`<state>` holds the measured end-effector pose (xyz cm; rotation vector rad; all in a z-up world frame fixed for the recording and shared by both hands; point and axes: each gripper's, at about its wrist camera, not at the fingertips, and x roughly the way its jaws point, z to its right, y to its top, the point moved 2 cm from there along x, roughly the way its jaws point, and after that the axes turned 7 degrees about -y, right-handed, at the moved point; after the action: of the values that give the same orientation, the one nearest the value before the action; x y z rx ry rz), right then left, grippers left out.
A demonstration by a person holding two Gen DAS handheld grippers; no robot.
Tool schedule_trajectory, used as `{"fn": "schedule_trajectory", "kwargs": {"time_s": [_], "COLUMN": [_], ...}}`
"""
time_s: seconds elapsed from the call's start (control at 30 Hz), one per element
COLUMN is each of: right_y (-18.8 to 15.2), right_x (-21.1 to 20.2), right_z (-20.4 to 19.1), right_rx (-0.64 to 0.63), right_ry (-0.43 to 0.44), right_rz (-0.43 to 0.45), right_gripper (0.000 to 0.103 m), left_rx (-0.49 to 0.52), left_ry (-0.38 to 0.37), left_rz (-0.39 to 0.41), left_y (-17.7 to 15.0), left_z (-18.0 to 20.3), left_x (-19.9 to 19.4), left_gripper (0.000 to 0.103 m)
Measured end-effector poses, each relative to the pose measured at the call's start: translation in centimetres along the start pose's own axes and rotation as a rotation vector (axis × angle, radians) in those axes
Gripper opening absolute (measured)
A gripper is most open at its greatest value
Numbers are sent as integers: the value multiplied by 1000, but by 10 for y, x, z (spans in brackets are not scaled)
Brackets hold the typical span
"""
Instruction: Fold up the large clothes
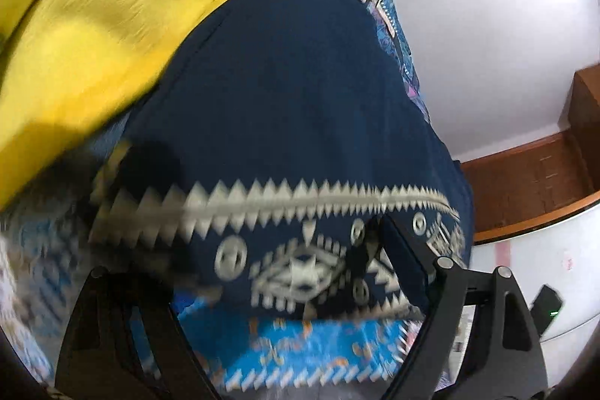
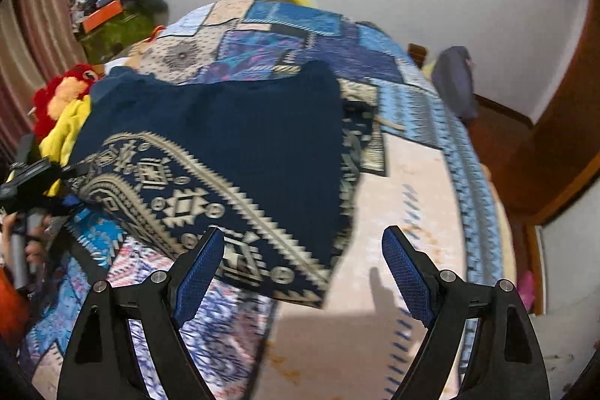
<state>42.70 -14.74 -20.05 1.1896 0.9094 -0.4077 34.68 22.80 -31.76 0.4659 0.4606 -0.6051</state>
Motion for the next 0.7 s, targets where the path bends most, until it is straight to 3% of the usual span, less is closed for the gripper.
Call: {"fn": "schedule_trajectory", "kwargs": {"time_s": [0.1,0.17,0.23,0.33,0.47,0.57,0.7], "right_y": [5,10,15,24,38,51,67], "right_x": [10,14,16,18,18,17,21], "right_z": [-12,-19,-24,-33,-47,-62,-86], "right_rx": [-2,9,29,52,59,32,-12], "right_ry": [40,69,93,136,175,189,191], "right_rz": [-16,-26,-33,-40,-36,-19,7], "right_gripper": [85,85,85,85,85,85,85], "left_rx": [20,15,23,76,230,445,518], "left_ry": [49,87,114,170,253,294,241], "left_rz": [29,56,77,99,125,203,258], "left_y": [-2,-5,-8,-13,-16,-17,-2], "left_z": [6,10,15,29,53,94,134], "left_x": [8,5,-4,-18,-34,-61,-76], "left_gripper": [84,73,49,20,3,3,3]}}
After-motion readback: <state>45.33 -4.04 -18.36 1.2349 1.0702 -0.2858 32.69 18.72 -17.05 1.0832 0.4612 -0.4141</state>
